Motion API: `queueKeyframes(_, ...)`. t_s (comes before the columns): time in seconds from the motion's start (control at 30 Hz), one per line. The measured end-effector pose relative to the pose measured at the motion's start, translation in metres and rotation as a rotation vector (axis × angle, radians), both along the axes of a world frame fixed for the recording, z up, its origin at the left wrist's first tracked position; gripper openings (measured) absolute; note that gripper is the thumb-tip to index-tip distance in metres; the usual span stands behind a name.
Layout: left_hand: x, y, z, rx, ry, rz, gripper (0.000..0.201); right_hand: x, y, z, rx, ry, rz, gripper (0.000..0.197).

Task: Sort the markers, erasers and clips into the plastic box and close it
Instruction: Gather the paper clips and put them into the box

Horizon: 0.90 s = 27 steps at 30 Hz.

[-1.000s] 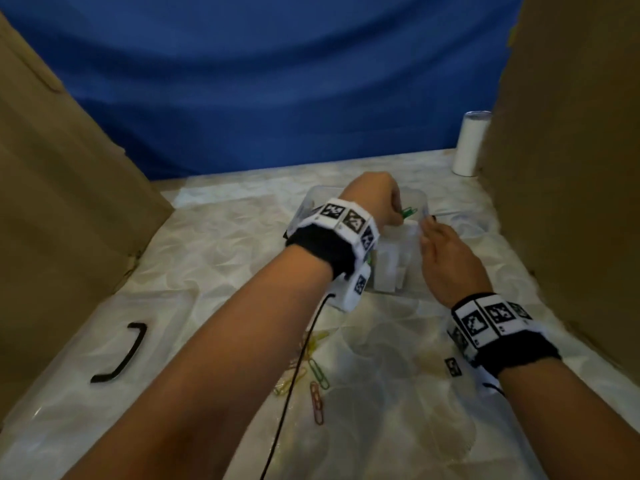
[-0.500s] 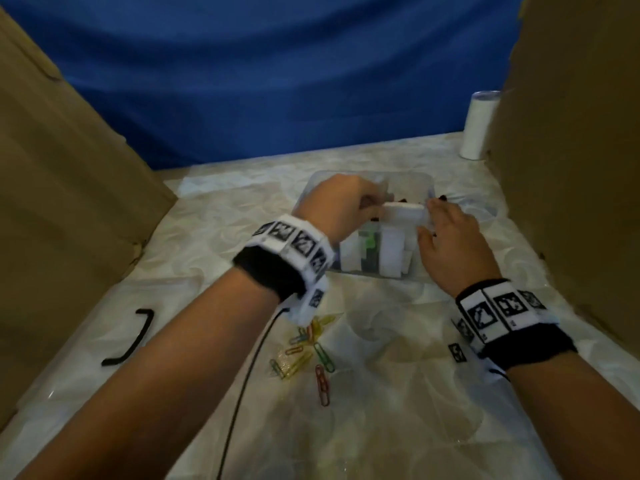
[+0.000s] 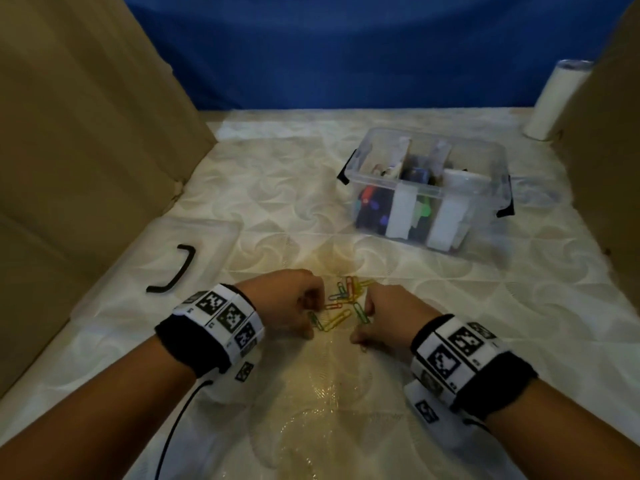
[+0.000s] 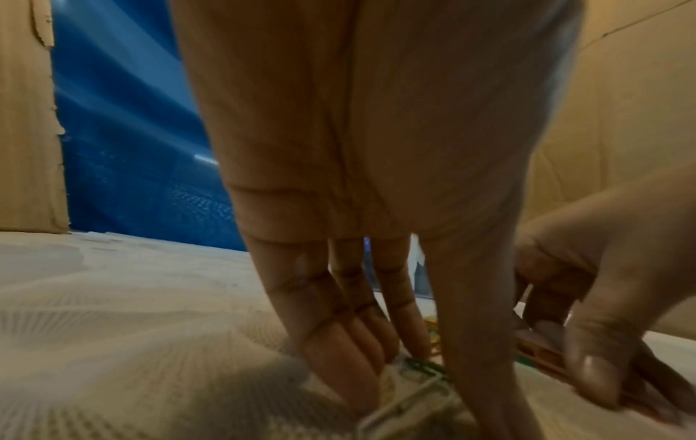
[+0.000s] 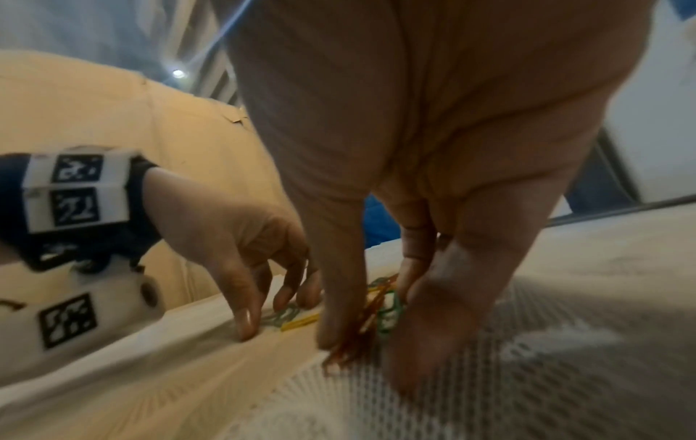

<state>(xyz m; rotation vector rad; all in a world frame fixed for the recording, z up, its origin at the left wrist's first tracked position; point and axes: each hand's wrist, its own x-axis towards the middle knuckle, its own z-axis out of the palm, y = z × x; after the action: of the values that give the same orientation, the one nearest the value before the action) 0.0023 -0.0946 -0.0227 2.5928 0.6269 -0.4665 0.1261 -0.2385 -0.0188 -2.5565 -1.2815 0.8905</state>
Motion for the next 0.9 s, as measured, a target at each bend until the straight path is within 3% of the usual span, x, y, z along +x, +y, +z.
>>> queueKeyframes(0.07, -0.001, 0.005, -0.004, -0.04, -0.019, 0.017, 0.035, 0.004, 0.005, -0.005, 0.072, 0.153, -0.099, 0.029)
queueKeyframes(0.13, -0.002, 0.009, -0.004, -0.081, -0.033, 0.017, 0.029, 0.008, 0.006, -0.005, 0.117, 0.286, -0.186, 0.017)
queueKeyframes(0.2, -0.001, 0.011, -0.002, -0.08, -0.052, 0.001, 0.026, 0.01, 0.007, -0.006, 0.127, 0.247, -0.163, 0.009)
queueKeyframes(0.4, -0.004, 0.008, -0.002, -0.026, -0.076, -0.033, 0.023, -0.003, 0.015, -0.006, 0.099, -0.028, -0.04, 0.011)
queueKeyframes(0.57, -0.004, 0.009, -0.002, 0.003, -0.111, -0.033, 0.006, -0.004, 0.012, -0.005, 0.145, -0.037, -0.02, 0.008)
queueKeyframes(0.63, -0.004, 0.01, 0.0, 0.011, -0.159, 0.003, 0.009, 0.001, 0.009, -0.008, 0.144, 0.023, -0.064, 0.017)
queueKeyframes(0.77, -0.004, 0.007, 0.006, -0.017, -0.254, 0.028, 0.022, 0.014, -0.003, -0.012, 0.331, 0.478, -0.298, 0.015)
queueKeyframes(0.9, -0.003, 0.0, 0.004, -0.129, -0.402, 0.175, 0.026, 0.032, -0.02, -0.013, 0.699, 1.261, -0.683, 0.019)
